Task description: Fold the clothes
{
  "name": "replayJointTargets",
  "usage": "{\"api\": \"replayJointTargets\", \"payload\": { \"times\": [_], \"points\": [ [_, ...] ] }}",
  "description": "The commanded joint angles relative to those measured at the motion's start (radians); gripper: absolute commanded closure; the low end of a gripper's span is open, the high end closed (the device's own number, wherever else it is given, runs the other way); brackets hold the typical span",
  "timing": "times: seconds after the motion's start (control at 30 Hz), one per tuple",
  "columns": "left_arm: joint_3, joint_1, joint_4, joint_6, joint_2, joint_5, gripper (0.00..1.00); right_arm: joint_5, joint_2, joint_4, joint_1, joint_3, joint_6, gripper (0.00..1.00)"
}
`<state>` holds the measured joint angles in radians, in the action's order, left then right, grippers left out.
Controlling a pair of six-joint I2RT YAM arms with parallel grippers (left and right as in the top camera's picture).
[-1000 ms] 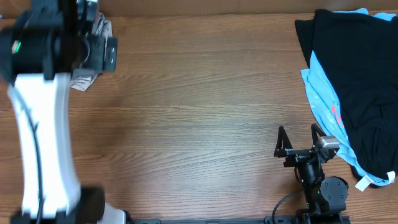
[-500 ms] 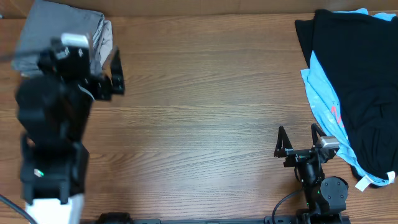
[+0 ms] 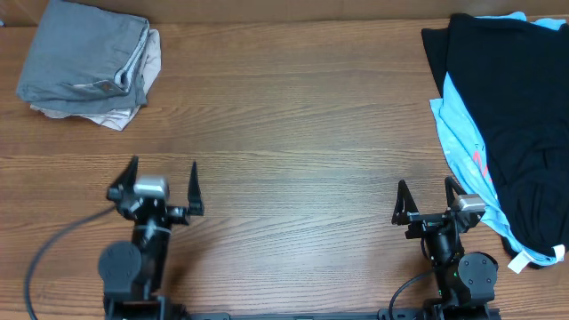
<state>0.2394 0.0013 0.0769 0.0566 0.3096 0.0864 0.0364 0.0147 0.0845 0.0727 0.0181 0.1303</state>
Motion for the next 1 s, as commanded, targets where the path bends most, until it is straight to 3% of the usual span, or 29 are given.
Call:
{"api": "replayJointTargets", "payload": {
  "times": [0.0,0.27,0.37,0.47,0.97],
  "points": [
    [-0.089,-0.001,0.018,-0.012,-0.109,-0.015,0.00,-0.010,-0.012,-0.003,0.006,-0.010,0.001,0.00],
    [-0.235,-0.001,0.009,-0.013,-0.276,-0.034,0.00,-0.010,-0.012,-0.003,0.006,-0.010,0.001,0.00],
    [-0.235,-0.001,-0.082,-0.012,-0.308,-0.034,0.00,-0.010,-0.012,-0.003,0.006,-0.010,0.001,0.00],
    [-0.235,-0.001,-0.155,-0.013,-0.307,-0.034,0.00,-0.010,-0.012,-0.003,0.006,-0.010,0.001,0.00],
    [-0.235,-0.001,-0.151,-0.012,-0.305,-0.034,0.00,-0.010,-0.012,-0.003,0.006,-0.010,0.001,0.00]
  ]
}}
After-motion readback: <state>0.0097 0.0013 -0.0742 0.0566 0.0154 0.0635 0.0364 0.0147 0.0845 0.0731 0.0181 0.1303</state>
